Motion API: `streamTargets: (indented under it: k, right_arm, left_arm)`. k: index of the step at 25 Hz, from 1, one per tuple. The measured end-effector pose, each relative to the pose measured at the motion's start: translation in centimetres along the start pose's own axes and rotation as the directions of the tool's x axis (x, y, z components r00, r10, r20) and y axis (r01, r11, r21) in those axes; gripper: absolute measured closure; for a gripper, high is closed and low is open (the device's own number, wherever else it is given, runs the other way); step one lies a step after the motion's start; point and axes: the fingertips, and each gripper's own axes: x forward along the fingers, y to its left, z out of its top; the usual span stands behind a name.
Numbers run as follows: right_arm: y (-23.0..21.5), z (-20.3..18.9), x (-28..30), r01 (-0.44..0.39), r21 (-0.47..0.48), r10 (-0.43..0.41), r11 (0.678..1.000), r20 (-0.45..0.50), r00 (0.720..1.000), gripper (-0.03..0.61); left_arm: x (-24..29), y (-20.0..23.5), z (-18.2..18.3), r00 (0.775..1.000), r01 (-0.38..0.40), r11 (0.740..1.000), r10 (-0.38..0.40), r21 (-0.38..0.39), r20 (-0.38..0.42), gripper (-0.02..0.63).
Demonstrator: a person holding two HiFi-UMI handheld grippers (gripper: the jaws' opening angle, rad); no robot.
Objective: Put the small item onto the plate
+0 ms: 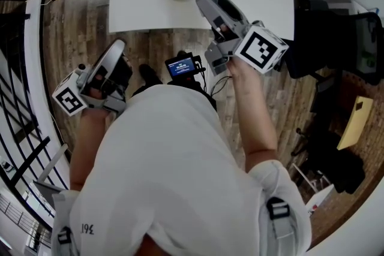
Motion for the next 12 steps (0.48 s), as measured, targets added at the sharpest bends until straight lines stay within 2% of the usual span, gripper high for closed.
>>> streamTargets:
  k: [5, 8, 12]
  right_arm:
    - [-2.4, -1.3, 2.2, 0.079, -0.097, -0.085, 0.992, -0.058, 0.995, 0.262]
    - [-4.8, -2.4, 3.9, 0.13, -0.176, -0.149, 0.976, -0.101, 0.984, 0.262]
    - [-7.4, -3.8, 6.0, 0.158, -0.267, -0.205, 0.951, -0.158, 0.966, 0.264]
  left_arm:
    - [-0.6, -0.2, 1.1, 1.0, -0.013, 1.0, 0.012, 0.013, 0.019, 0.607]
    - [-1.2, -0.2, 1.8, 0.999, -0.022, 0.999, 0.021, 0.023, 0.034, 0.606]
    - [-1.7, 0.0, 2.4, 0.998, -0.038, 0.999, 0.036, 0.032, 0.057, 0.606]
